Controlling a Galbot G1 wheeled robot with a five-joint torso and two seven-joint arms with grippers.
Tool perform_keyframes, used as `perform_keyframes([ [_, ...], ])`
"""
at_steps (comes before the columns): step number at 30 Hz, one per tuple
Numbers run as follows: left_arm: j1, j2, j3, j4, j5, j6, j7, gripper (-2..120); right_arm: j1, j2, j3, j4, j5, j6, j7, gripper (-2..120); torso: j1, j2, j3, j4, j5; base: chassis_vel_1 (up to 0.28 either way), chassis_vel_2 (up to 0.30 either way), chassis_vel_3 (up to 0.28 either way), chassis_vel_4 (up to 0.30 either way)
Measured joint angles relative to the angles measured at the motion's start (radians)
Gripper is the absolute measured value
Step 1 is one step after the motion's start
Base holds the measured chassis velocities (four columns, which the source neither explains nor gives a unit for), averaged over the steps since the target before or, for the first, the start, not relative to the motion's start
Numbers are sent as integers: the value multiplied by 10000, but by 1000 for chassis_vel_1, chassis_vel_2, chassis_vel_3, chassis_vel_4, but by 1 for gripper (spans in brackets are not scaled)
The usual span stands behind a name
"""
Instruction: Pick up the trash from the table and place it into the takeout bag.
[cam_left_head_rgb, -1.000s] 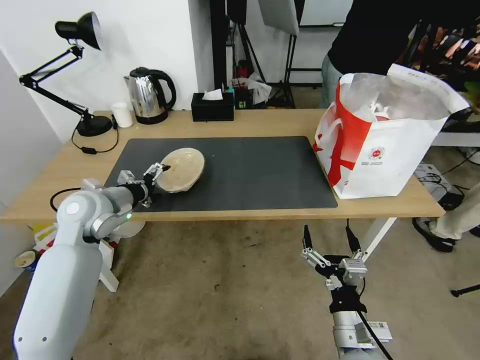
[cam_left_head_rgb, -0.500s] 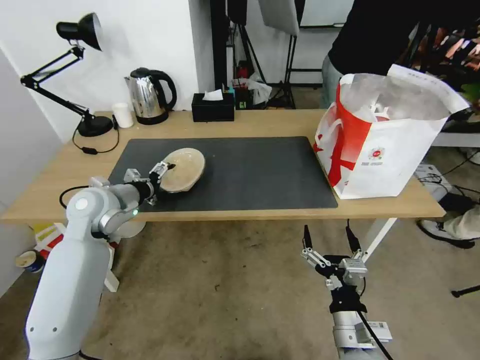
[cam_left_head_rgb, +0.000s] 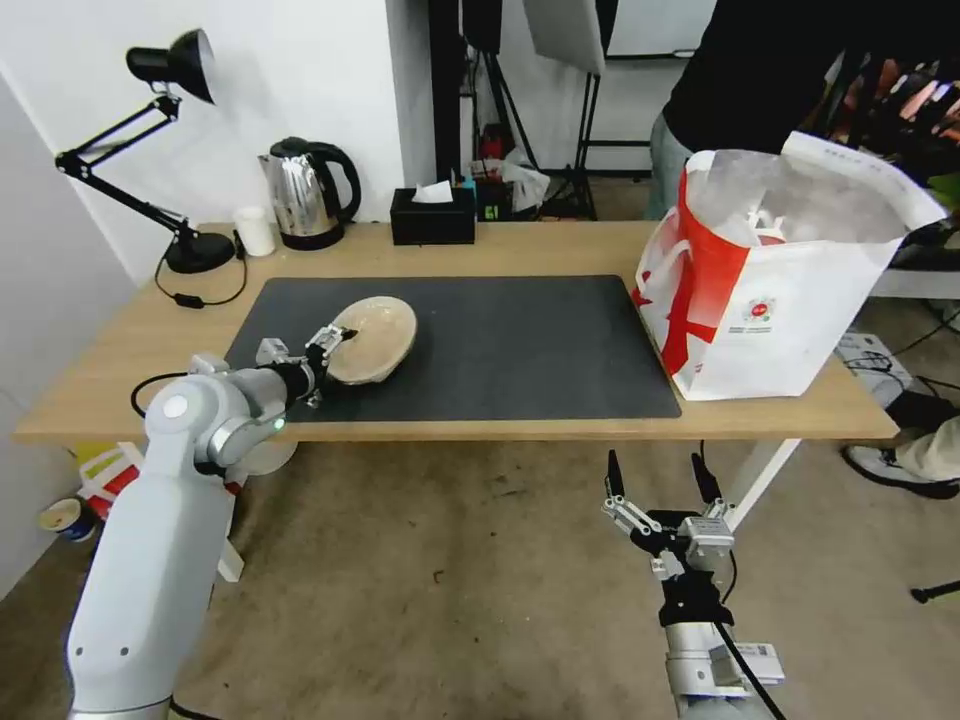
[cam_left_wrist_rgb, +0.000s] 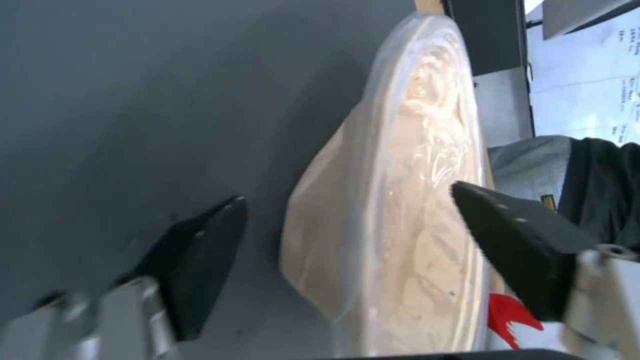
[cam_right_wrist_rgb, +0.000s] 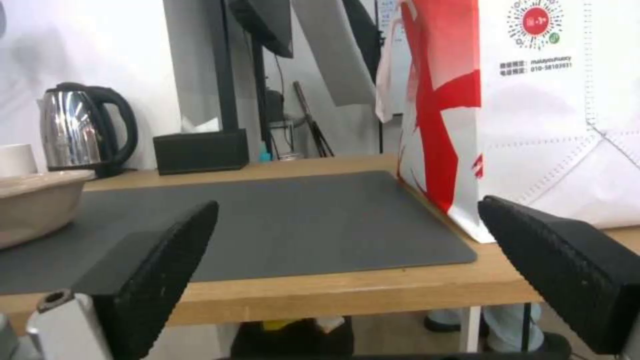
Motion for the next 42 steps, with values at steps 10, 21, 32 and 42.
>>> perform_keyframes([
  [10,77,51,32,47,64,12,24,47,1,0,0,1,0,0,0,100,7,-7,6,-8,-8,0,0,0,0],
  [21,195,208,-4,-129,77,4,-4,7,1,0,0,0,0,0,0,100,13,-14,10,-17,-20,0,0,0,0],
  [32,196,361,-49,-168,75,-20,20,3,1,0,0,0,0,0,0,100,8,-10,7,-6,-11,0,0,0,0],
  [42,230,453,-106,-646,33,-70,63,3,1,0,0,0,0,0,0,100,6,-8,6,-7,-9,0,0,0,0],
])
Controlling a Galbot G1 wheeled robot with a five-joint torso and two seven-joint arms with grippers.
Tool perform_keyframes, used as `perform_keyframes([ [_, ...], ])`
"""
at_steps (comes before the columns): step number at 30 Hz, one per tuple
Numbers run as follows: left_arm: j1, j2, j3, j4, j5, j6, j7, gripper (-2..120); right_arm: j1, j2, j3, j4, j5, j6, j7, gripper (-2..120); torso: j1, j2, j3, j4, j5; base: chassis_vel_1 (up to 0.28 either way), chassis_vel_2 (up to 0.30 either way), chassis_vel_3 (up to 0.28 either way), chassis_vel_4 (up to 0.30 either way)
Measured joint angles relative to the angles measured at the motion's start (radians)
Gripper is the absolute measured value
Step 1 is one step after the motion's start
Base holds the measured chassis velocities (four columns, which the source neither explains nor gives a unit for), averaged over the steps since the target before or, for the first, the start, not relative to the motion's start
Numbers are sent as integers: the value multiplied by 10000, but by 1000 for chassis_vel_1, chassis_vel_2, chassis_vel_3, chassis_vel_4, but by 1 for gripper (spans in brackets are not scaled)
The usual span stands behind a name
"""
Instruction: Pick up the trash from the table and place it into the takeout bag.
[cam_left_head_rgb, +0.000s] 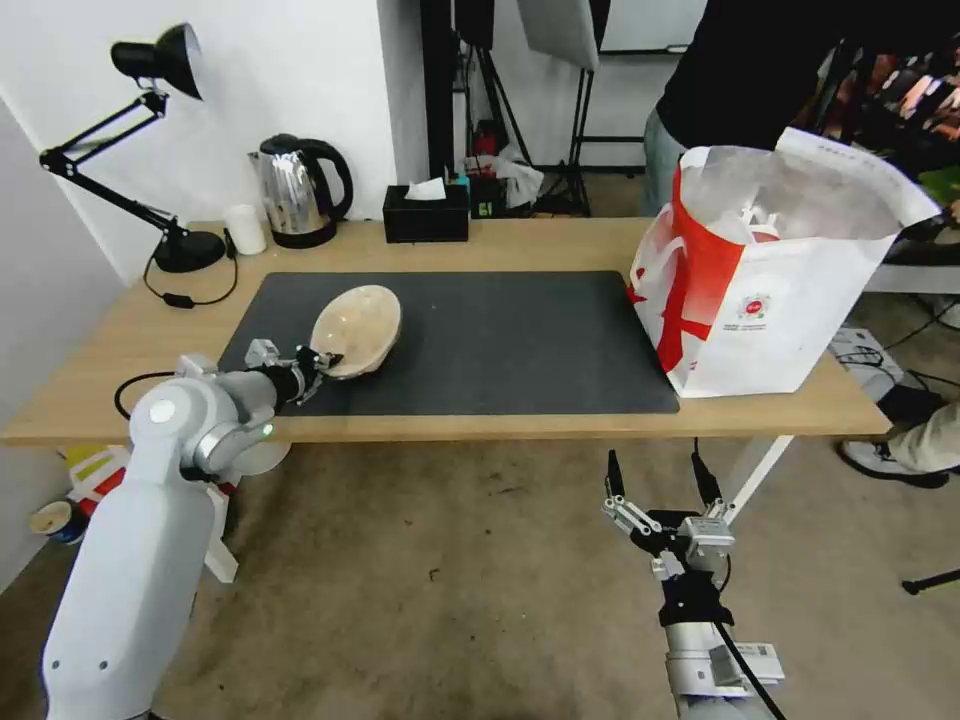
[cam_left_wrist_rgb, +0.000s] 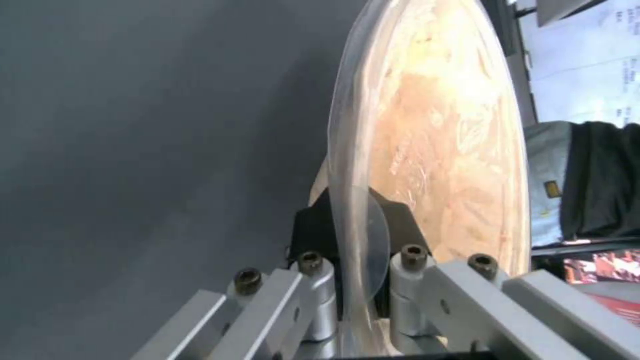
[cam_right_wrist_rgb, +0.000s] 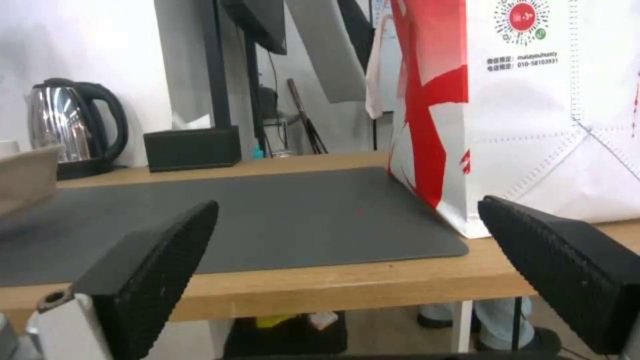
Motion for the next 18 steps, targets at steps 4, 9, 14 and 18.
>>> perform_keyframes([
  [4,2,70,-57,-445,-146,-103,-21,3,0,0,0,0,0,0,0,100,0,0,0,-1,0,0,0,0,0],
  [9,-91,226,-128,-1205,-548,-313,-81,3,1,0,0,0,0,0,0,100,-1,3,-1,1,0,0,0,0,0],
  [14,-284,403,-134,-1531,-887,-465,-123,3,0,0,0,0,0,0,0,100,-1,2,-1,-1,0,0,0,0,0],
  [18,-477,694,-153,-1677,-1220,-581,151,3,0,0,0,0,0,0,0,100,-1,2,-1,-2,-1,0,0,0,0],
])
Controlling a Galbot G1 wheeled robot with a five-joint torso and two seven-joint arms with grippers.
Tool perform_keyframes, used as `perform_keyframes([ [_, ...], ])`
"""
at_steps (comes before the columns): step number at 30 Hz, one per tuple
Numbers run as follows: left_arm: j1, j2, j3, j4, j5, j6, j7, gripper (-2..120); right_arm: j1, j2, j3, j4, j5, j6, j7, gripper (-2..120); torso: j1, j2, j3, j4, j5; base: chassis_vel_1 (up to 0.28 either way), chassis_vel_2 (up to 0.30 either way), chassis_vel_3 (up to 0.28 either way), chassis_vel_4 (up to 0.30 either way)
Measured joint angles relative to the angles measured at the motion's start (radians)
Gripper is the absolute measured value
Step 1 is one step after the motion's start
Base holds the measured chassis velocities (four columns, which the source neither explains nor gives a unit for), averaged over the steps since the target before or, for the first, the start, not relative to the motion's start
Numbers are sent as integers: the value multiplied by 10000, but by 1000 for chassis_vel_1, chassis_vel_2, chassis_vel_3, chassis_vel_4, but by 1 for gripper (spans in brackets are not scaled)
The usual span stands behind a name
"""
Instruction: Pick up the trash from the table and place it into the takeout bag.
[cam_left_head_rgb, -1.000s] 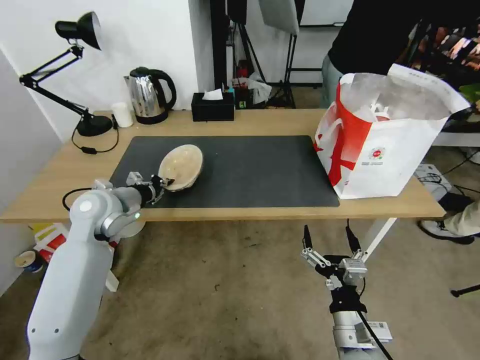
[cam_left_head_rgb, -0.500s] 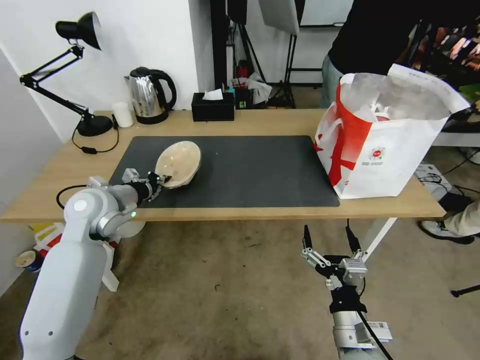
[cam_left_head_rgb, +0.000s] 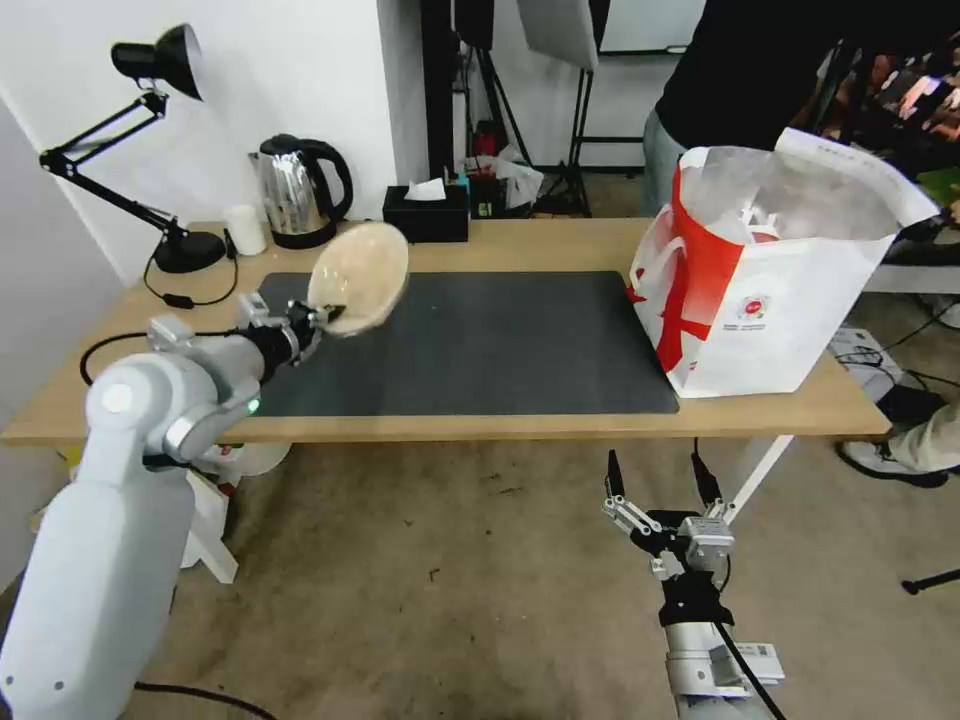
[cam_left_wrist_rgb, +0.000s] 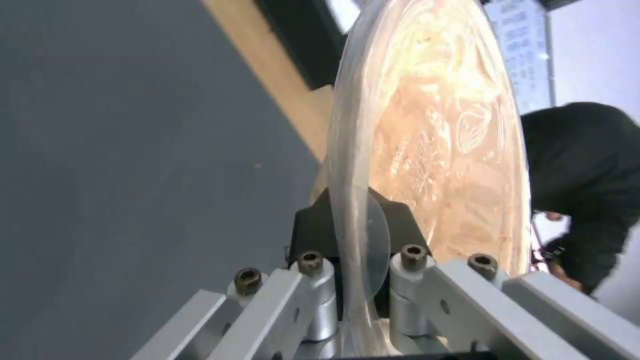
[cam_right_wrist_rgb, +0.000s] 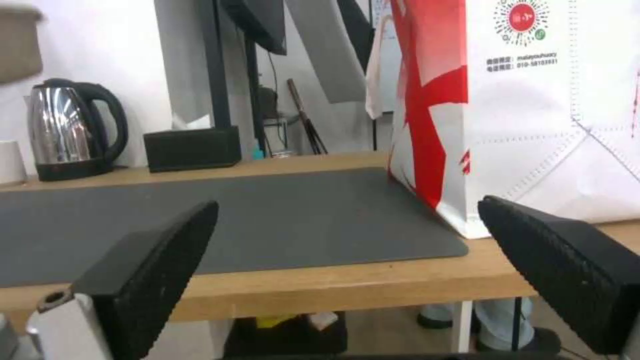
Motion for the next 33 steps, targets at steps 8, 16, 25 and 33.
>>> perform_keyframes([
  [8,-63,641,-199,-157,-314,-14,616,3,0,0,0,0,0,0,0,100,0,0,0,3,-1,0,0,0,0],
  [16,-467,1206,-251,133,-765,41,1795,3,0,0,0,0,0,0,0,100,0,0,0,3,0,0,0,0,0],
  [25,-1184,1613,288,736,-833,498,2973,3,1,0,0,0,0,0,0,100,1,-1,0,2,1,0,0,0,0],
  [33,-1653,1752,1059,1296,-219,722,3953,3,1,0,0,0,-1,0,0,100,2,-2,1,4,1,0,0,0,0],
])
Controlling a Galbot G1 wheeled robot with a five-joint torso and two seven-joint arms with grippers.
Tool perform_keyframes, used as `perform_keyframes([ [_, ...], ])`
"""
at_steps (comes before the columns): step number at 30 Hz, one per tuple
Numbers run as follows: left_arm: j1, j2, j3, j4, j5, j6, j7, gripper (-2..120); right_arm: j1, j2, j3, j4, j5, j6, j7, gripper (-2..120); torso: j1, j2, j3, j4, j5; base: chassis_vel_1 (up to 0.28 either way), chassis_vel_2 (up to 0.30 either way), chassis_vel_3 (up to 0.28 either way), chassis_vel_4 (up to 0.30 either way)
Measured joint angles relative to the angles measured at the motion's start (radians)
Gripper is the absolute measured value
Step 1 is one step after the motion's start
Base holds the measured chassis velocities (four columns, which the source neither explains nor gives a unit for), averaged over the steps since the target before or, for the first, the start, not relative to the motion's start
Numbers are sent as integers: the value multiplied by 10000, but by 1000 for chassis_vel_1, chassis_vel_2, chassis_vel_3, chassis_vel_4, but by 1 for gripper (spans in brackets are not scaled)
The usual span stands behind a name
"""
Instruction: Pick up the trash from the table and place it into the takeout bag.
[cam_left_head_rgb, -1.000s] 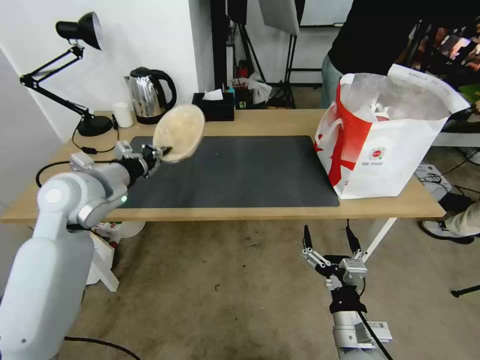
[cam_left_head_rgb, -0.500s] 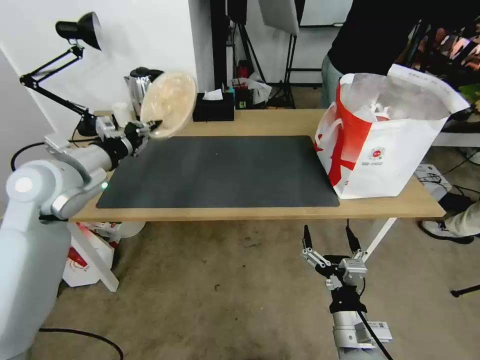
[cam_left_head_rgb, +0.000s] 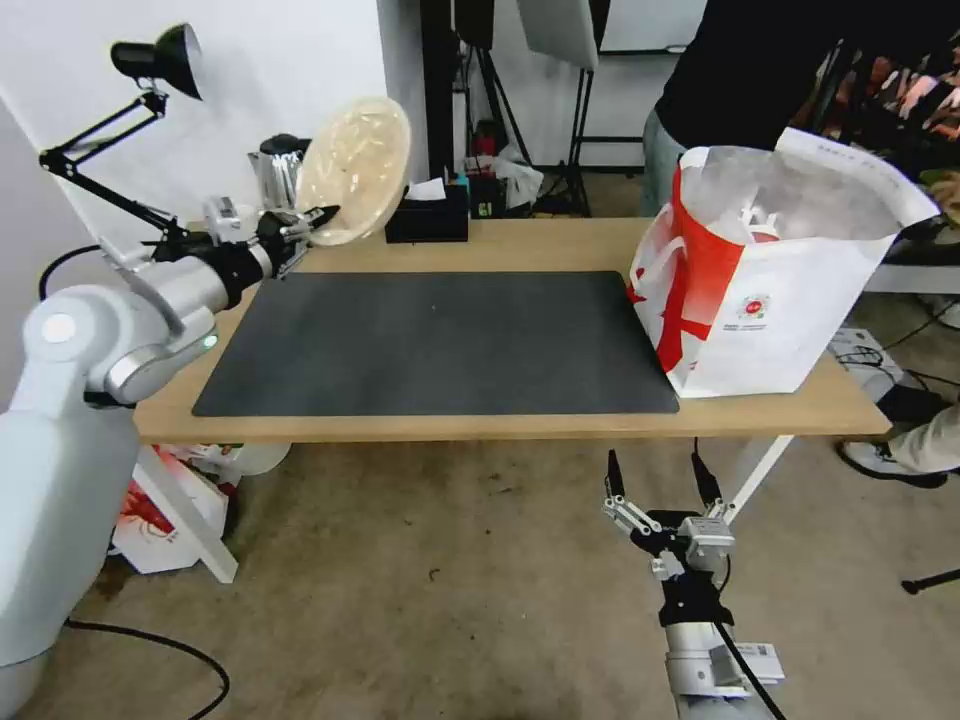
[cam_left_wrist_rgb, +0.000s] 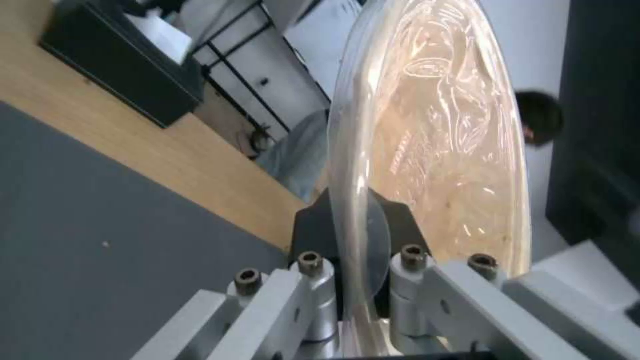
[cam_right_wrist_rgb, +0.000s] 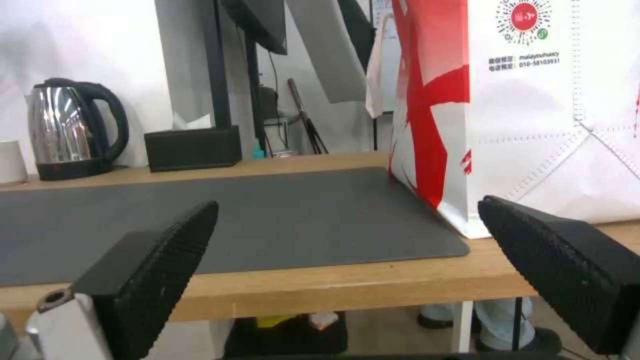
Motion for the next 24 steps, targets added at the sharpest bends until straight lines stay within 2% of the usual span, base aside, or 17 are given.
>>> perform_keyframes([
  [4,-134,2,323,141,280,76,315,3,0,0,0,0,0,0,0,100,0,-1,0,-1,-1,0,0,0,0],
  [8,-436,-111,1005,405,917,142,956,3,0,0,0,0,1,0,0,100,1,-1,0,0,0,0,0,0,0],
  [11,-556,-168,1161,475,1004,145,1038,3,0,0,0,0,0,0,0,100,0,-1,0,0,-2,0,0,0,0],
  [16,-1563,-304,2192,1164,1181,80,1846,3,0,0,0,0,1,0,0,100,0,-1,0,-5,4,0,0,0,0],
  [17,-1769,-287,2392,1327,1176,76,1900,3,-1,0,0,0,0,0,0,100,0,-1,0,1,-1,0,0,0,0],
  [18,-1769,-287,2392,1327,1176,76,1900,3,-1,0,0,0,0,0,0,100,0,-1,0,1,-1,0,0,0,0],
  [22,-2661,-147,3459,1844,1076,58,2041,3,0,0,0,0,1,0,0,100,0,-1,0,-1,0,0,0,0,0],
  [24,-2817,-140,3683,1901,1126,57,2108,3,0,0,0,0,0,0,0,100,0,-1,-1,-1,-1,0,0,0,0],
])
